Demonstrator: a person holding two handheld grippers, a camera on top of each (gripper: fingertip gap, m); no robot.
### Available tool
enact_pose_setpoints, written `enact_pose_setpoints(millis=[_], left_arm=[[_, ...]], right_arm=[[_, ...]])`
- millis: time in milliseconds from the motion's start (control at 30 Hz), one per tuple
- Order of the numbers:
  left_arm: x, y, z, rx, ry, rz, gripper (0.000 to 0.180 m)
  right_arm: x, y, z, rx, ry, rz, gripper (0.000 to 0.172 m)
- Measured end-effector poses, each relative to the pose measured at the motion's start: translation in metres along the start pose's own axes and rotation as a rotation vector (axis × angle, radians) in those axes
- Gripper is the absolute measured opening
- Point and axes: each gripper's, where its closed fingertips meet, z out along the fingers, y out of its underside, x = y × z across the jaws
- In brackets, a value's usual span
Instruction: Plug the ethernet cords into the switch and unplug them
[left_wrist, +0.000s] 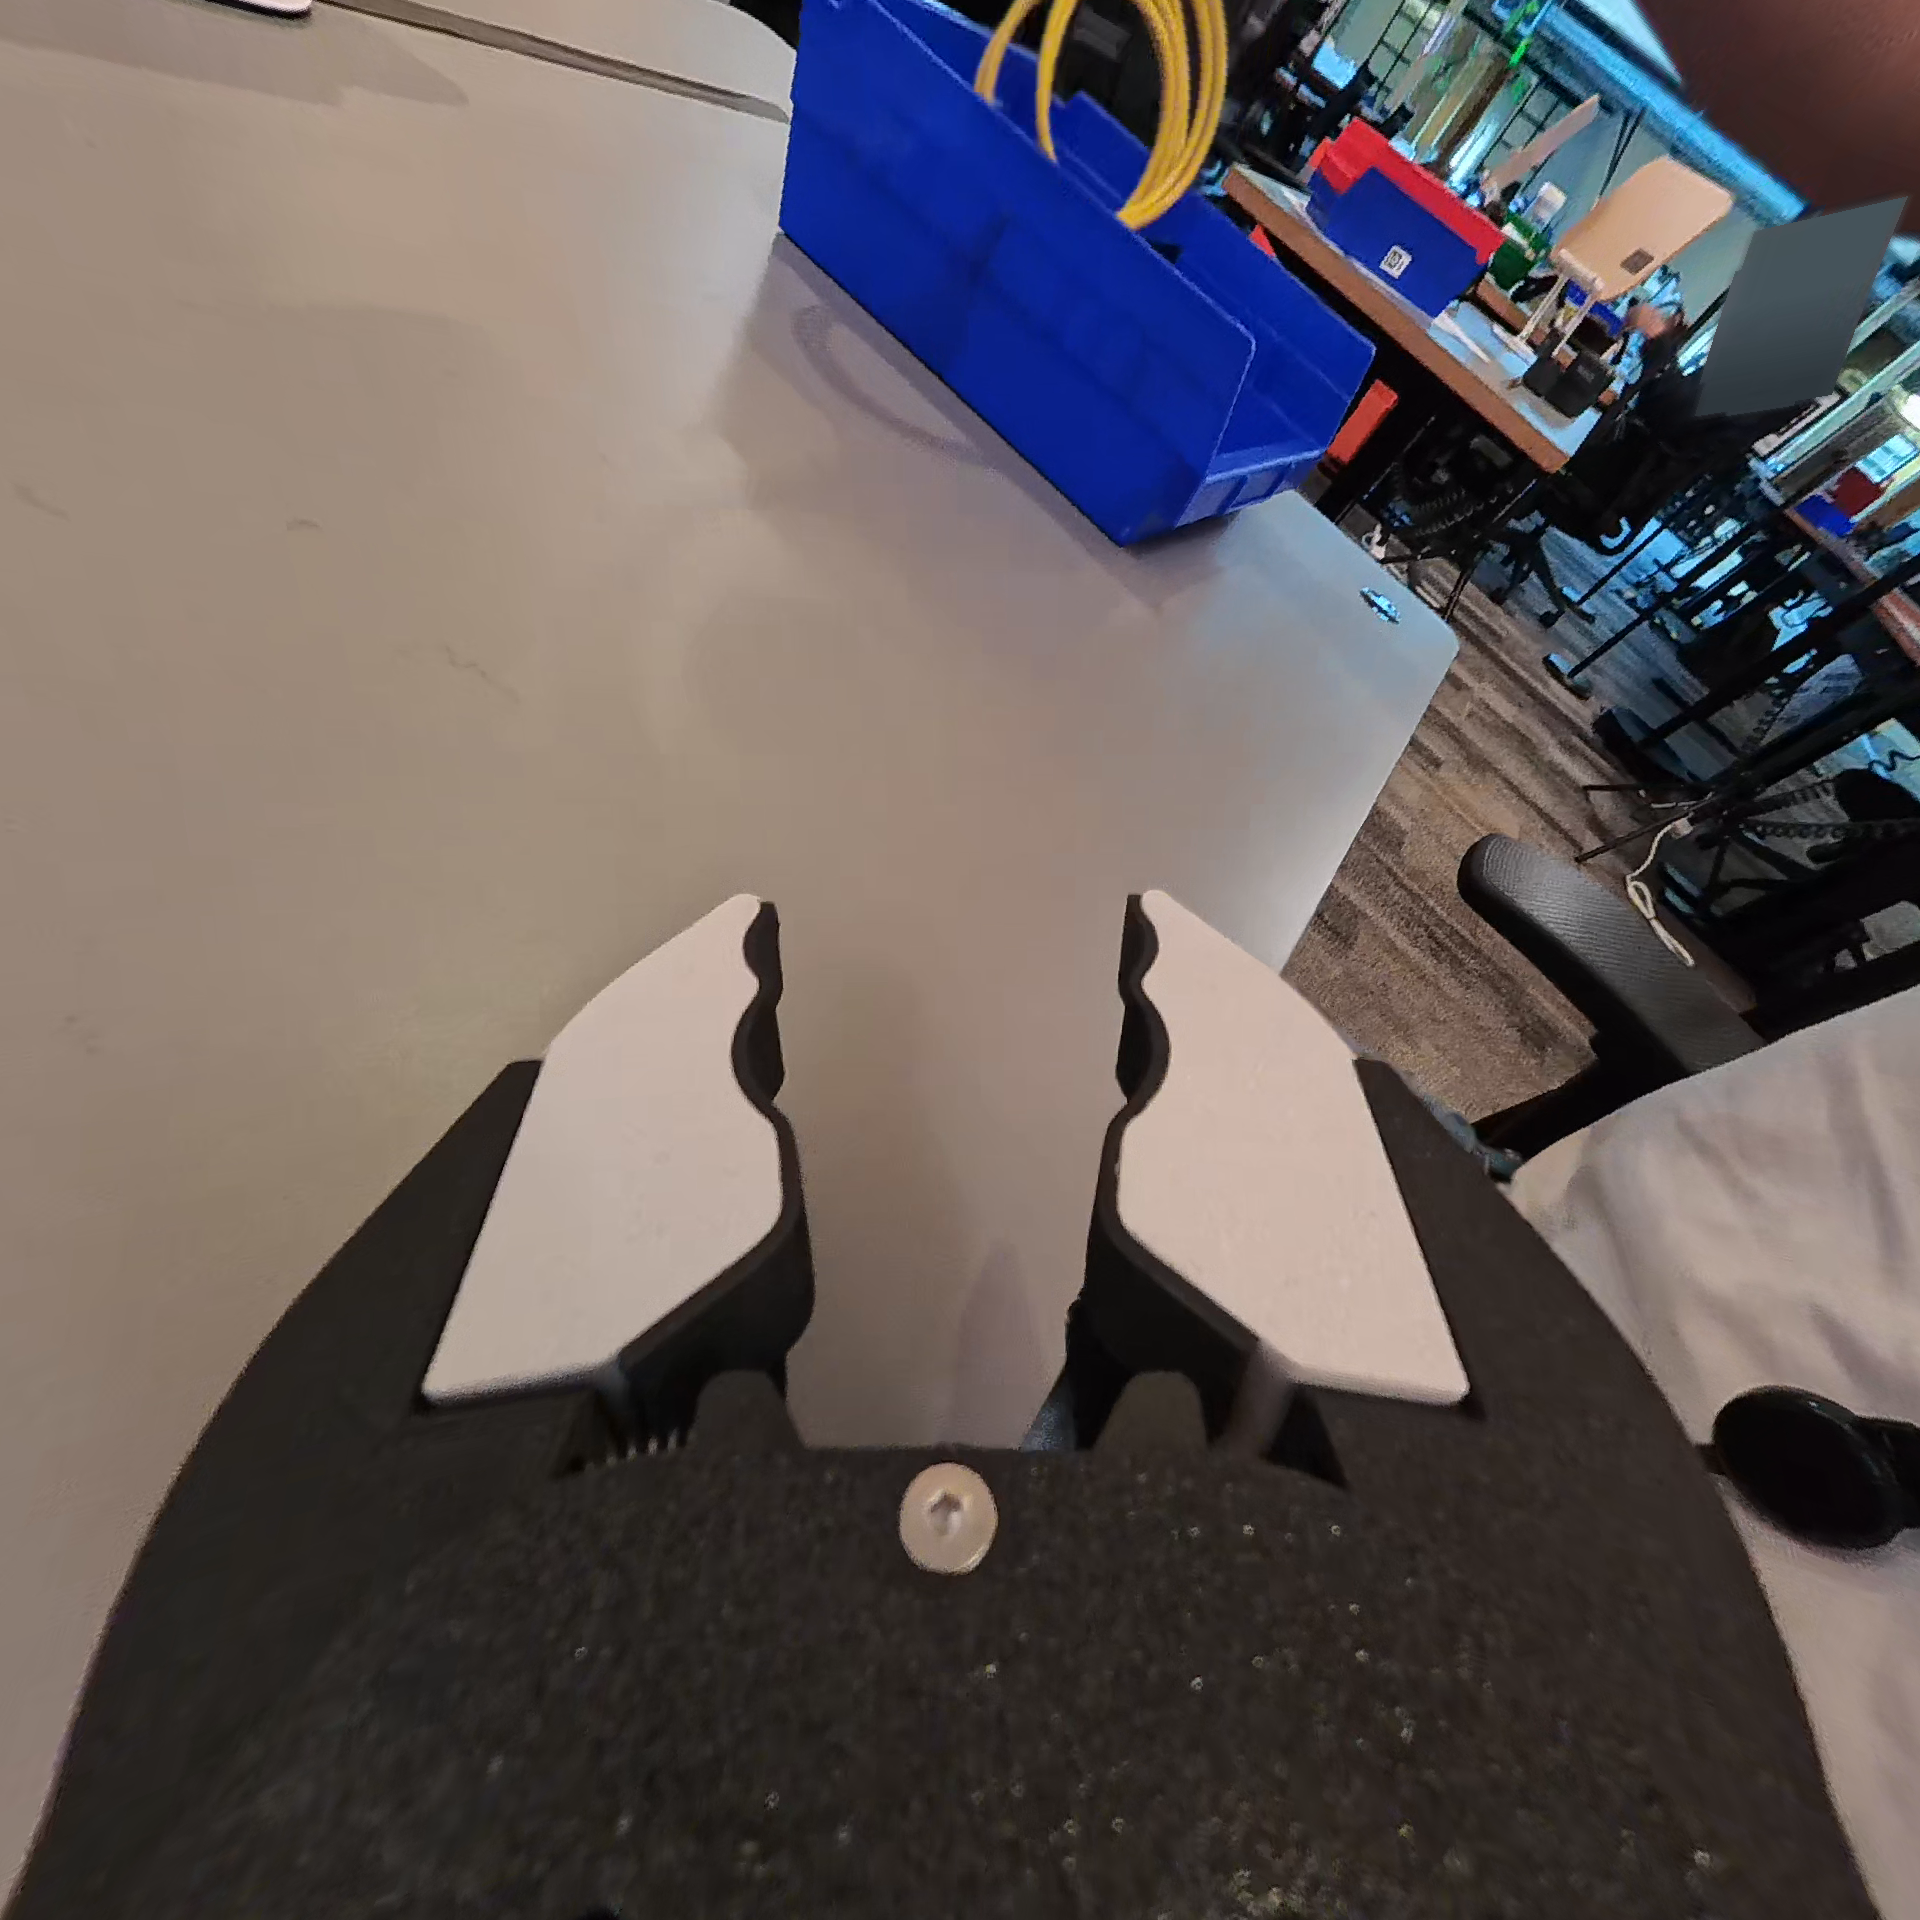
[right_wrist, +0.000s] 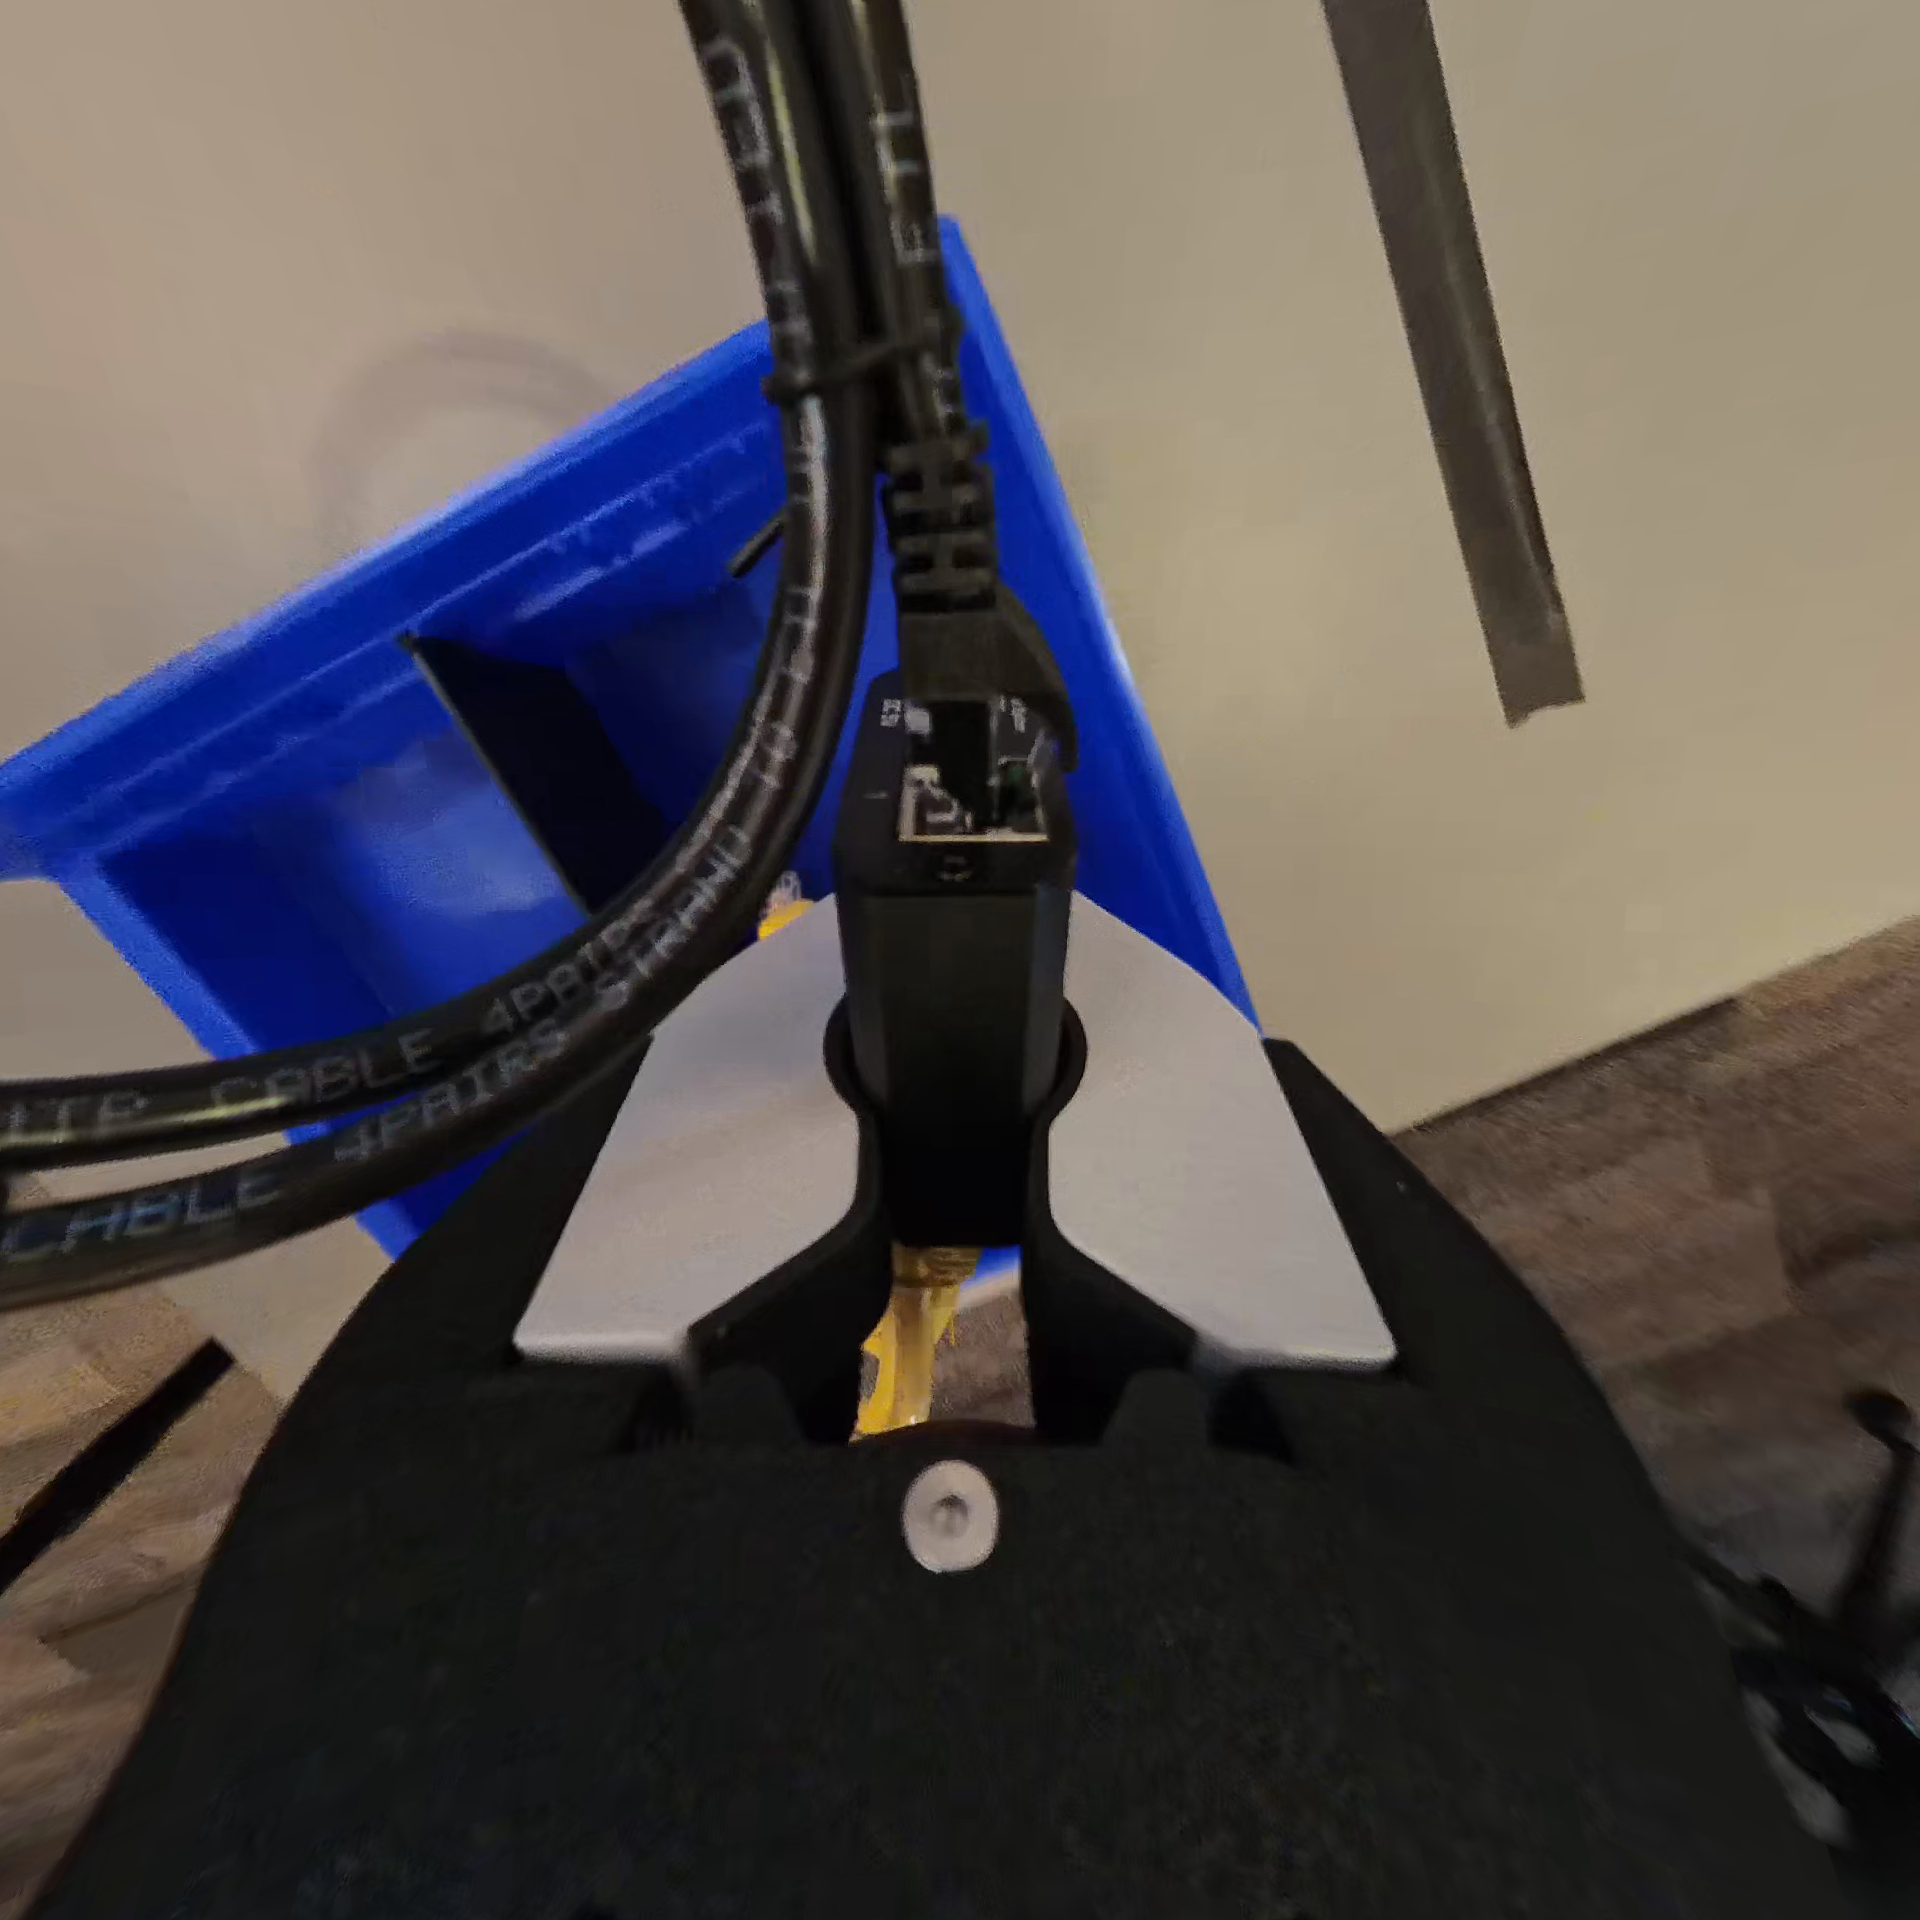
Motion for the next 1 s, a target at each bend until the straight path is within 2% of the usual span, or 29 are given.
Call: enact_pose_setpoints(millis=[167,267,433,633,800,933,1000], left_arm=[[-0.004,0.004,0.001,-0.024,-0.007,0.002,0.062],[-0.007,0.005,0.000,-0.026,-0.009,-0.008,0.062],[-0.009,0.005,0.001,-0.029,0.004,-0.033,0.062],[-0.006,0.007,0.002,-0.044,0.010,-0.018,0.062],[-0.006,0.009,0.003,-0.051,0.008,-0.010,0.062],[-0.004,0.009,0.004,-0.056,0.015,-0.013,0.062],[-0.004,0.009,0.003,-0.056,0.009,-0.005,0.062]], right_arm=[[-0.009,-0.015,0.037,0.146,-0.173,0.043,0.023],[-0.009,-0.006,0.054,0.088,-0.175,0.000,0.024],[-0.012,0.010,0.066,-0.006,-0.253,0.048,0.024],[-0.024,0.017,0.060,-0.059,-0.285,-0.003,0.024],[-0.021,0.048,0.048,-0.339,-0.174,-0.162,0.024],[-0.028,0.038,0.032,-0.327,-0.105,-0.262,0.024],[-0.036,0.044,0.026,-0.359,-0.102,-0.278,0.024]])
